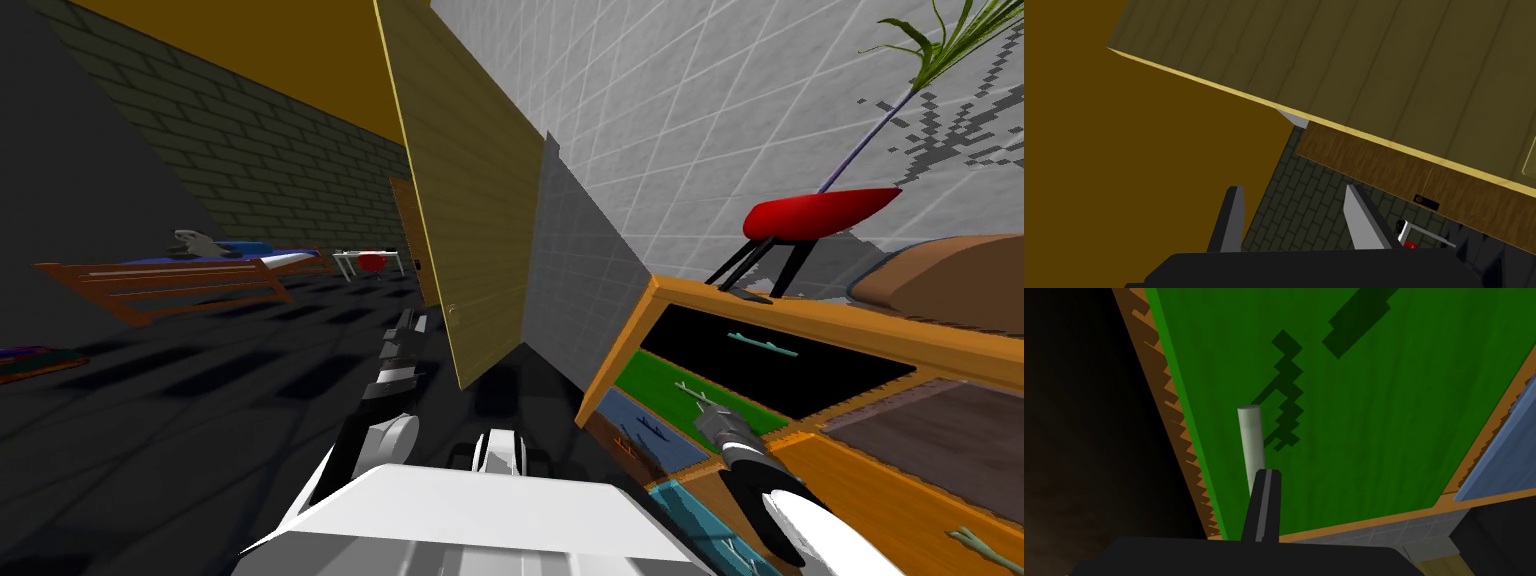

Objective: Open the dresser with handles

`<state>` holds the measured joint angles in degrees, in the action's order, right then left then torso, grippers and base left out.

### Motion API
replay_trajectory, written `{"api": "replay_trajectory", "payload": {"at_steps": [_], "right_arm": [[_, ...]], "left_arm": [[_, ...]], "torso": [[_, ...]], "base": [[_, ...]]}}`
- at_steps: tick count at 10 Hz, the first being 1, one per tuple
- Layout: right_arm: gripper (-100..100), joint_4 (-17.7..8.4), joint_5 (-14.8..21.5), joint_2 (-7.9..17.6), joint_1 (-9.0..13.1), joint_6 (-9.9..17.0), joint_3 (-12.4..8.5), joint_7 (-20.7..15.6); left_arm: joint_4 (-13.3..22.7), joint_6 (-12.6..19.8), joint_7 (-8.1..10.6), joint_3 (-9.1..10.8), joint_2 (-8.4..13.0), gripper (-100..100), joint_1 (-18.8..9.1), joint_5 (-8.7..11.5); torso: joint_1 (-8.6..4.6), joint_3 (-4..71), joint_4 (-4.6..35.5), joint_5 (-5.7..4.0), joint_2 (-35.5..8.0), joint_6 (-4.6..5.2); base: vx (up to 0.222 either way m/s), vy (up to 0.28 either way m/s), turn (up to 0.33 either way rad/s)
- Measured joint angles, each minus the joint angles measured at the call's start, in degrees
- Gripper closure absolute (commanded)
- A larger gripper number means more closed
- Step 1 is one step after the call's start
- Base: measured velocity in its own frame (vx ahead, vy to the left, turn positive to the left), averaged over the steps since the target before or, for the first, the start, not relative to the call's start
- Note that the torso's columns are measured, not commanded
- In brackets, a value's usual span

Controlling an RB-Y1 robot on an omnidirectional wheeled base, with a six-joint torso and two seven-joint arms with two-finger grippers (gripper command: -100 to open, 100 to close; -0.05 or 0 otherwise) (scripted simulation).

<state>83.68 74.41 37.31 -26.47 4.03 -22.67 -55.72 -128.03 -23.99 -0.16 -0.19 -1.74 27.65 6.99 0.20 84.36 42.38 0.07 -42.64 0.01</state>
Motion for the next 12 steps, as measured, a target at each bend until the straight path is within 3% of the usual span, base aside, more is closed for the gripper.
{"api": "replay_trajectory", "payload": {"at_steps": [2,4,5,6,8,12], "right_arm": [[100,-1.64,-1.21,1.31,0.35,1.09,0.39,0.29],[100,-4.11,0.14,0.63,1.36,0.22,-1.74,0.81],[100,-5.27,-1.16,1.92,1.45,1.11,-1.19,1.02],[-100,-5.4,-1.34,2.05,1.46,1.41,-1.08,1.06],[-100,-5.9,-1.02,2.1,1.61,1.27,-1.65,1.1],[-100,-6.3,-1.97,3.12,1.37,2.19,-1.53,1.0]], "left_arm": [[0.0,0.0,0.0,0.0,0.0,0,0.0,0.0],[0.0,0.0,0.0,0.0,0.0,0,0.0,0.0],[0.0,0.0,0.0,0.0,0.0,0,0.0,0.0],[0.0,0.0,0.0,0.01,0.01,0,0.02,0.0],[0.0,-0.01,0.0,0.04,0.03,0,0.05,0.0],[0.0,-0.01,0.0,0.03,0.02,0,0.04,0.0]], "torso": [[-0.18,0.18,-0.08,-0.06,0.33,0.0],[-0.22,0.23,-0.11,-0.07,0.38,-0.01],[-0.1,0.23,-0.1,-0.05,0.39,-0.03],[-0.39,0.35,-0.16,-0.1,0.62,0.03],[-0.75,0.52,-0.24,-0.25,0.85,-0.03],[0.05,0.06,-0.03,-0.02,0.11,0.0]], "base": [[-0.159,0.114,0.149],[-0.178,0.142,0.201],[-0.075,0.081,0.037],[0.045,-0.066,-0.008],[0.103,-0.124,0.022],[0.09,-0.119,0.021]]}}
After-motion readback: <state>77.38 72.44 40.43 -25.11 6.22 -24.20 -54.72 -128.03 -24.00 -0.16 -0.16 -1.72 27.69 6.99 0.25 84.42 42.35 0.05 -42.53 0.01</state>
